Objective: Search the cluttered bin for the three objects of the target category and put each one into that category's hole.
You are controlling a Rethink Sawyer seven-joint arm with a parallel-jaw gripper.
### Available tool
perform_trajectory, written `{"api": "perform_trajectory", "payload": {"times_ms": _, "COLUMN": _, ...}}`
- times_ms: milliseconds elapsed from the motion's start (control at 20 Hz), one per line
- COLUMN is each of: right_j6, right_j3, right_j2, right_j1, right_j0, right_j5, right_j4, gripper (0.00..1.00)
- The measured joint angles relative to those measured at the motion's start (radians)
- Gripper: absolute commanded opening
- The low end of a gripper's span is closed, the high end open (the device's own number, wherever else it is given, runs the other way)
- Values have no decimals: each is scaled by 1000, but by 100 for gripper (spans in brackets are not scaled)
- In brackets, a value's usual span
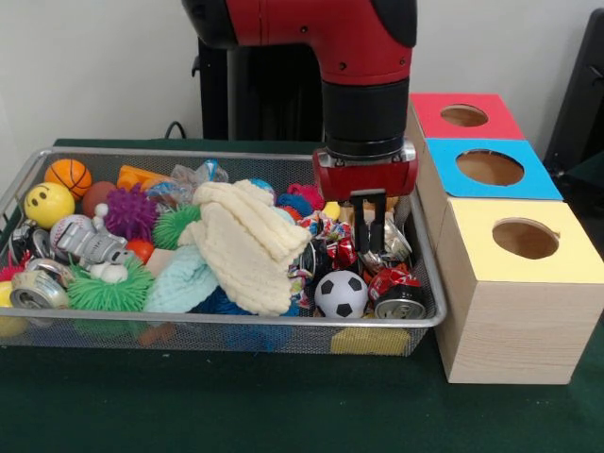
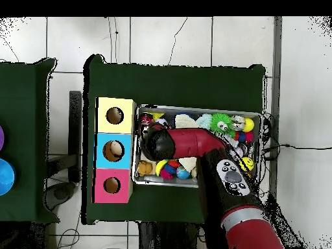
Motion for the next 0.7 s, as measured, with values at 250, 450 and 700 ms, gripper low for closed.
{"api": "perform_trajectory", "payload": {"times_ms": 250, "right_j6": 0, "right_j3": 0, "right_j2": -7, "right_j1": 26, "right_j0": 3, "right_j5": -19, "right_j4": 0, "gripper": 0}}
{"api": "perform_trajectory", "payload": {"times_ms": 450, "right_j6": 0, "right_j3": 0, "right_j2": -15, "right_j1": 50, "right_j0": 22, "right_j5": -47, "right_j4": 0, "gripper": 0}}
{"api": "perform_trajectory", "payload": {"times_ms": 700, "right_j6": 0, "right_j3": 0, "right_j2": -22, "right_j1": 67, "right_j0": 41, "right_j5": -65, "right_j4": 0, "gripper": 0}}
